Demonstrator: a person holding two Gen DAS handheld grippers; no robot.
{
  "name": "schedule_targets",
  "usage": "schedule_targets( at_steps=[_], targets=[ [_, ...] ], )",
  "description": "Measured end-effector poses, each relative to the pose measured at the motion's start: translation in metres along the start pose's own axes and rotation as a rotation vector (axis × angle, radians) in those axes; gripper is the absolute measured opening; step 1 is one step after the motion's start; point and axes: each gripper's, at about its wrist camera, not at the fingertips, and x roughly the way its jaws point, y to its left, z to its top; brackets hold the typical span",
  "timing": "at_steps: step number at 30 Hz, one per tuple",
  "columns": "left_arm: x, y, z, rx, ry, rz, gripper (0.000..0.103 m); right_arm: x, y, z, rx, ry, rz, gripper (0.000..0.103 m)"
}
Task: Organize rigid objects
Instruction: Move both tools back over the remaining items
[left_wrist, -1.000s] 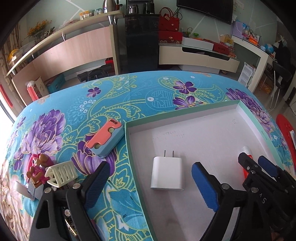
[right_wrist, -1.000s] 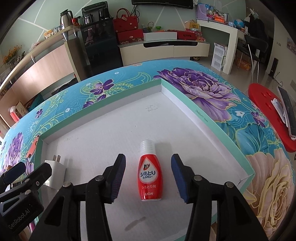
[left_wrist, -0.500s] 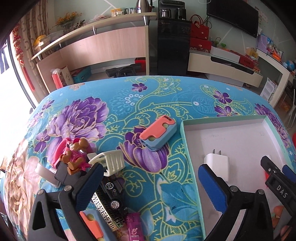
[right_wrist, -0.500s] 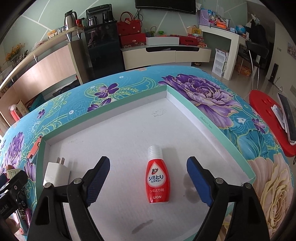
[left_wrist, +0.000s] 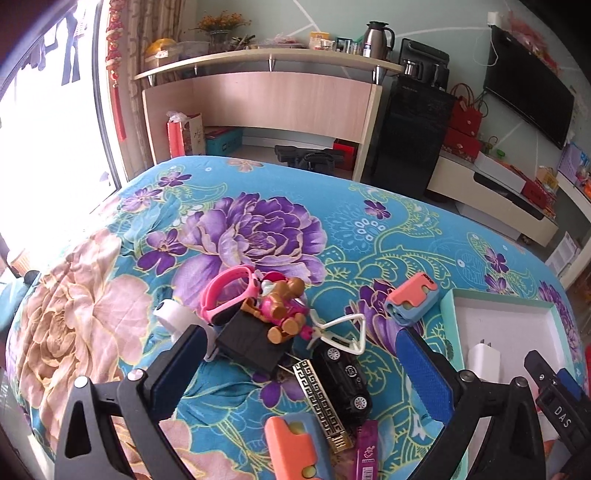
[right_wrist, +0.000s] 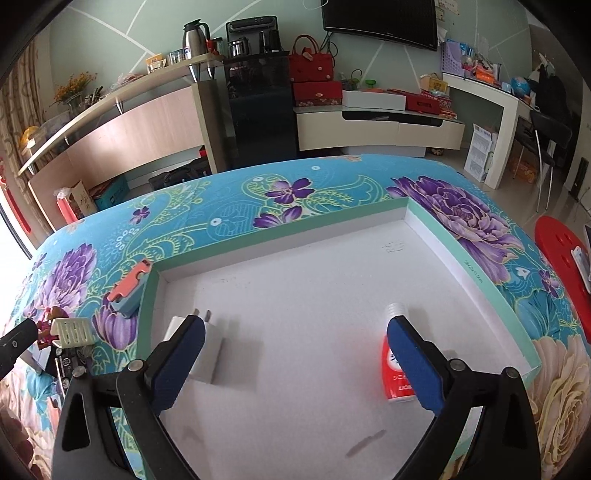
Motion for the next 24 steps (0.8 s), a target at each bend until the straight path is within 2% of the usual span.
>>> schedule_targets(
  at_steps=[11, 19, 24],
  targets=[
    [-0.017, 0.060, 0.000, -0.092, -0.040, 0.062, 0.103, -0.020, 0.057, -0.007, -0.078, -0.026, 0.162, 0.099],
    [-0.022, 0.089, -0.001, -0.120, -0.047, 0.104, 0.103, -0.023, 0.095, -0.022, -0.124, 0.031, 0.283, 0.099],
    [-0.020, 0.100, -0.004, -0.137, -0.034, 0.123, 0.103, -0.023, 0.113, -0.034, -0.174, 0.061, 0.285, 0.099]
  ],
)
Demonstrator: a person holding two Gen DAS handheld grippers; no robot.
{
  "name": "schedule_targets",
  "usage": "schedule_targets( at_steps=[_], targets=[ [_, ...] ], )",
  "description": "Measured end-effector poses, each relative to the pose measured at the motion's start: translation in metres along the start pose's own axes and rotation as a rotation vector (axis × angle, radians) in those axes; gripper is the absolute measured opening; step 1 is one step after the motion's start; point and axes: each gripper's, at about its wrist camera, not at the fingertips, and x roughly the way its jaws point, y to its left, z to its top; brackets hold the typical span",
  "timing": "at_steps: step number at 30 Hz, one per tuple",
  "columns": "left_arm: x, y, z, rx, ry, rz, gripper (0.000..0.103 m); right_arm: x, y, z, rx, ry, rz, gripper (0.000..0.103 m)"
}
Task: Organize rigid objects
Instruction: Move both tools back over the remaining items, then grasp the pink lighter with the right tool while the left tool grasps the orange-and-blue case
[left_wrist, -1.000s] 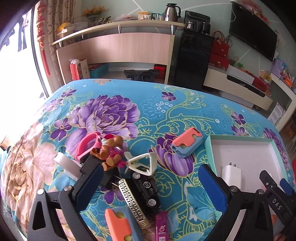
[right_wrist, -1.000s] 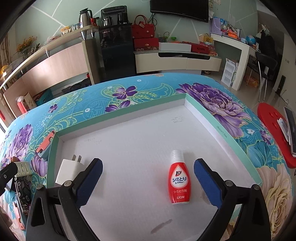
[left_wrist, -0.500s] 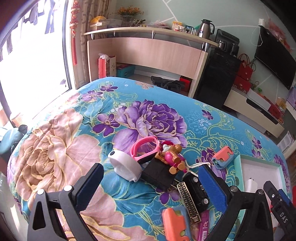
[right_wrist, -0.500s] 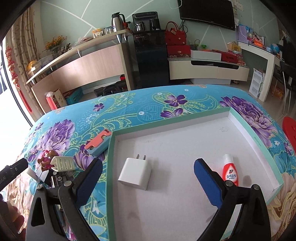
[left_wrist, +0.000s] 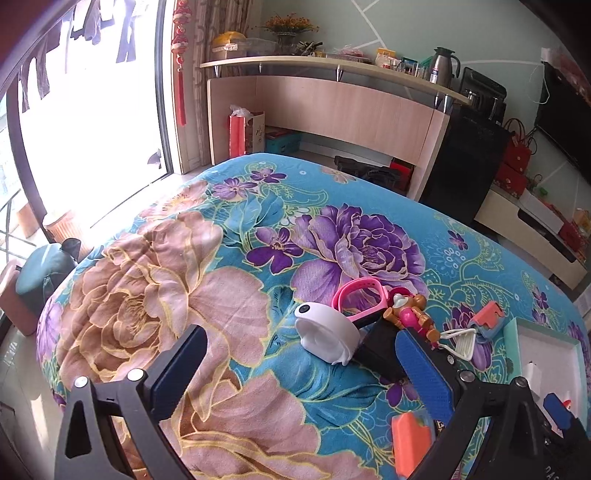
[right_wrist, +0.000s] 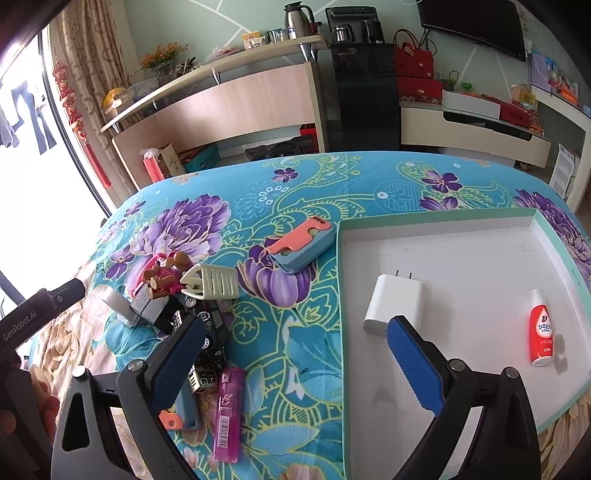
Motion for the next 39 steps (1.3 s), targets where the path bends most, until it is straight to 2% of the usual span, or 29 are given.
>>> schedule_targets(
  at_steps=[4, 7, 13, 18, 20, 25, 32, 39],
  targets=[
    [0.005, 0.005, -0.002, -0.017, 0.007, -0.005, 0.103, 0.004, 0.008, -0.007, -0.017, 0.034, 0.024, 0.099],
    [0.012, 0.005, -0.005, -0.012, 0.048, -0.018, 0.103, 0.010, 0.014, -0.012, -0.037, 0.066, 0.018, 0.099],
    [0.030, -0.010, -0.019, 0.100, 0.164, -0.011, 0.103, 0.014, 0.025, -0.022, -0.089, 0.108, -0.005, 0.099],
    [0.035, -0.018, -0.025, 0.138, 0.214, -0.026, 0.103, 0.008, 0.035, -0.026, -0.131, 0.109, 0.018, 0.090],
    [0.036, -0.019, -0.027, 0.136, 0.231, -0.034, 0.103, 0.010, 0.040, -0.029, -0.160, 0.126, 0.013, 0.079],
    [0.037, -0.022, -0.030, 0.135, 0.258, -0.064, 0.103, 0.020, 0.043, -0.037, -0.178, 0.186, 0.012, 0.067],
    [0.036, -0.042, -0.039, 0.169, 0.307, -0.170, 0.103, 0.030, 0.038, -0.043, -0.170, 0.242, -0.004, 0.066],
    [0.040, -0.064, -0.050, 0.255, 0.340, -0.190, 0.103, 0.031, 0.038, -0.044, -0.191, 0.246, -0.026, 0.065]
  ],
)
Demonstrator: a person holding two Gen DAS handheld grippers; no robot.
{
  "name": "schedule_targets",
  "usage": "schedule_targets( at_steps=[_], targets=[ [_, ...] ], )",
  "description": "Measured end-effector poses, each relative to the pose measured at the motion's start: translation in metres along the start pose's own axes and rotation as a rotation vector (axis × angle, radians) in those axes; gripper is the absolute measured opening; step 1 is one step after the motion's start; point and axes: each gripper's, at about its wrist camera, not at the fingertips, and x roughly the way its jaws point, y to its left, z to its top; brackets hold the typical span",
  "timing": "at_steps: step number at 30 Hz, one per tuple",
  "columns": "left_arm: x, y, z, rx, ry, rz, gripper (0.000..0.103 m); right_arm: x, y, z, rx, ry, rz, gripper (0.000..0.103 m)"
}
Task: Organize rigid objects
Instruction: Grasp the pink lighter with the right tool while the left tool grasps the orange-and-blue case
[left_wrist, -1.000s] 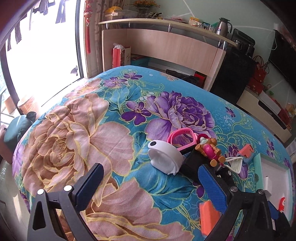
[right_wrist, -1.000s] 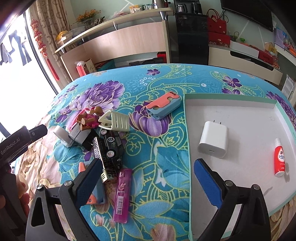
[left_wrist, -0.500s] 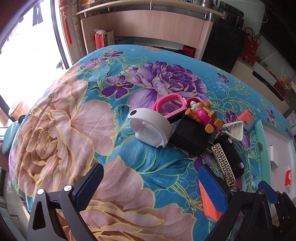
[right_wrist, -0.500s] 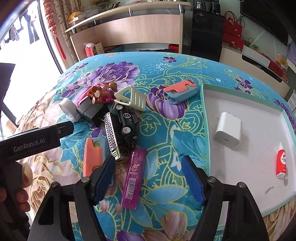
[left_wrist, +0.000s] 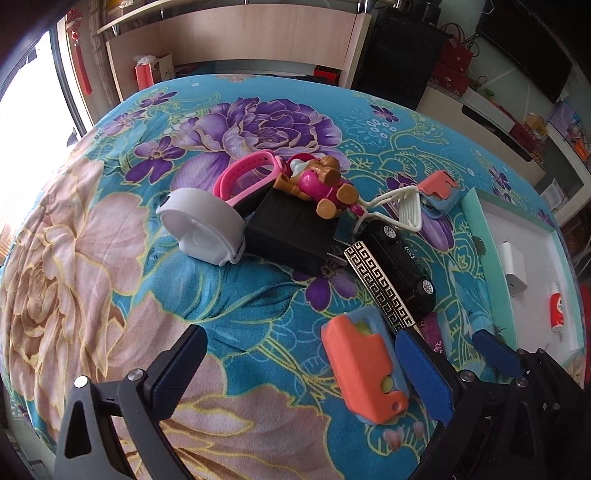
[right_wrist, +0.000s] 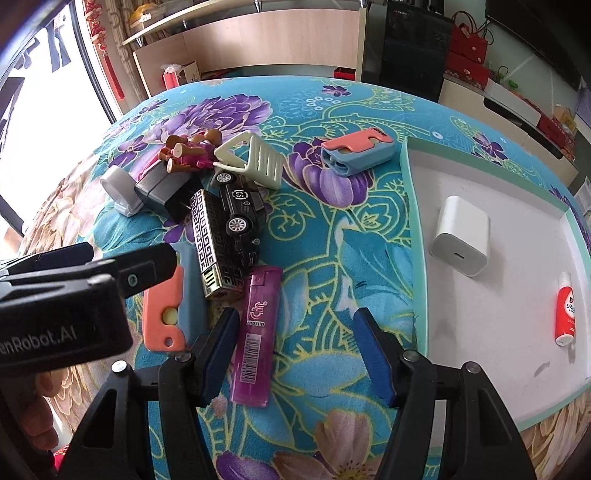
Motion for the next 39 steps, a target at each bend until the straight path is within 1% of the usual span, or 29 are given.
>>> schedule_targets(
  at_steps=[6, 12, 19, 25, 27, 29, 31, 35, 39],
  targets=[
    [0.011, -0.005, -0.002, 0.023, 0.035, -0.002, 0.103, 0.000, 0.001, -0.001, -0.018, 0.000, -0.010, 0.065],
    [0.011, -0.003, -0.003, 0.028, 0.036, -0.001, 0.103, 0.000, 0.001, -0.001, -0.018, -0.001, -0.006, 0.065],
    [0.007, 0.014, -0.003, 0.009, 0.030, 0.026, 0.103, 0.001, 0.001, -0.001, -0.023, -0.001, -0.006, 0.065],
    [0.001, 0.025, -0.003, 0.000, 0.015, 0.073, 0.103, 0.001, 0.001, -0.001, -0.027, -0.002, -0.008, 0.065],
    [0.001, 0.024, -0.003, 0.002, 0.016, 0.078, 0.103, 0.001, 0.001, -0.001, -0.029, -0.002, -0.013, 0.064],
    [0.004, 0.018, -0.003, 0.027, 0.022, 0.084, 0.103, 0.001, 0.001, -0.001, -0.029, -0.003, -0.025, 0.057],
    [0.007, 0.012, -0.004, 0.049, 0.035, 0.079, 0.103, 0.001, -0.001, -0.001, -0.021, -0.005, -0.029, 0.052],
    [0.010, 0.002, -0.005, 0.073, 0.042, 0.069, 0.103, 0.000, -0.004, -0.001, -0.014, -0.009, -0.032, 0.048],
    [0.009, 0.008, -0.004, 0.065, 0.040, 0.113, 0.103, 0.001, -0.004, -0.001, -0.024, -0.009, -0.038, 0.046]
  ],
)
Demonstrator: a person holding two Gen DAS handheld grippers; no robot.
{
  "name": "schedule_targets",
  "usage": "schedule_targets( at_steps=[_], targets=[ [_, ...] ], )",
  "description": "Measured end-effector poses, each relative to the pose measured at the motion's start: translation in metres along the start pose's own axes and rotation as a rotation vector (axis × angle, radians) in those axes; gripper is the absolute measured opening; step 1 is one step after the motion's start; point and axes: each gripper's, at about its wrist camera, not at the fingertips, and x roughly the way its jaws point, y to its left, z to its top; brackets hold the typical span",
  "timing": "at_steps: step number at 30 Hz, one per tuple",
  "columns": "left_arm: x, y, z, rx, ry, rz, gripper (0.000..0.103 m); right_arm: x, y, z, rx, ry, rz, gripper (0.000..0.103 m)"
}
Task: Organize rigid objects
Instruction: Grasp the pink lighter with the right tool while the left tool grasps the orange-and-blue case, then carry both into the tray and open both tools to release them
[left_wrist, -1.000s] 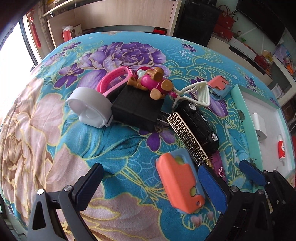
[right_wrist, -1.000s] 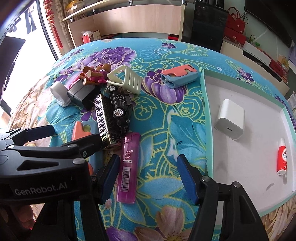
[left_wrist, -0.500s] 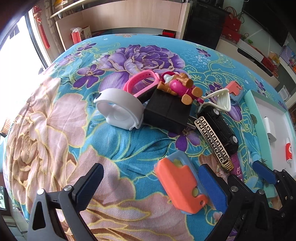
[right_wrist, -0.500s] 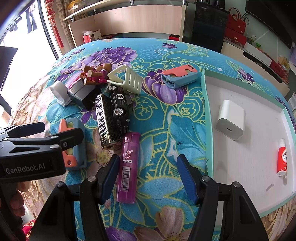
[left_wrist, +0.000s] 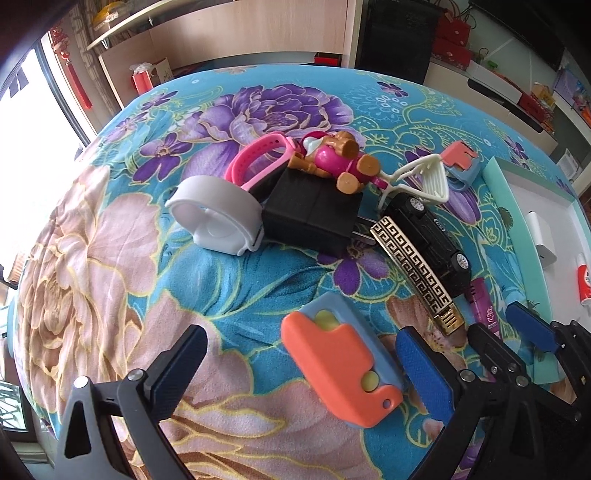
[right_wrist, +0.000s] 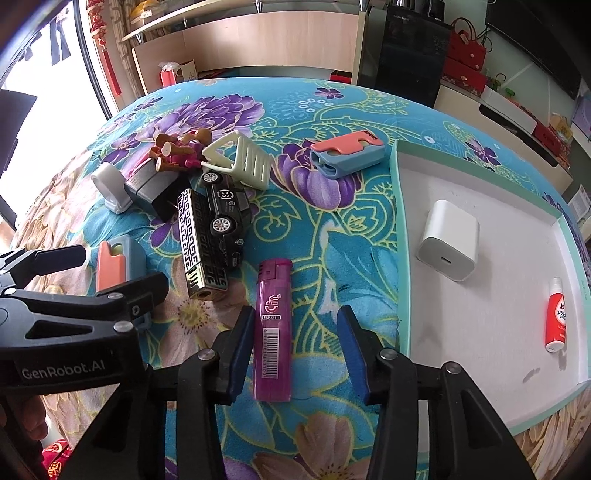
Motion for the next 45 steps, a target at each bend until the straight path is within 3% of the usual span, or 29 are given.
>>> schedule_targets(
  at_steps=[8, 10, 14, 21, 22, 29, 45],
  targets=[
    [-0.005, 0.019, -0.003, -0.024, -0.015, 0.053, 0.101, -0.001, -0.009, 0.000, 0.034, -0.003, 0.012, 0.034],
    [-0.008, 0.018, -0.003, -0.018, -0.020, 0.047, 0.092, -0.001, -0.008, 0.000, 0.034, -0.003, 0.011, 0.034],
    [-0.008, 0.007, -0.004, 0.028, -0.013, -0.007, 0.064, -0.001, -0.008, 0.000, 0.032, -0.004, 0.011, 0.033],
    [-0.010, -0.009, -0.004, 0.078, -0.032, -0.022, 0.052, -0.001, -0.007, 0.001, 0.012, -0.009, 0.001, 0.024],
    [-0.010, -0.012, -0.003, 0.086, -0.037, -0.020, 0.051, -0.002, -0.005, 0.001, 0.005, -0.013, 0.002, 0.021],
    [-0.011, -0.023, -0.001, 0.095, -0.066, -0.056, 0.048, -0.006, -0.004, 0.002, 0.005, -0.043, 0.013, 0.020],
    [-0.052, -0.003, 0.008, 0.021, -0.204, -0.053, 0.046, -0.030, -0.010, 0.008, 0.039, -0.150, 0.062, 0.020]
  ],
)
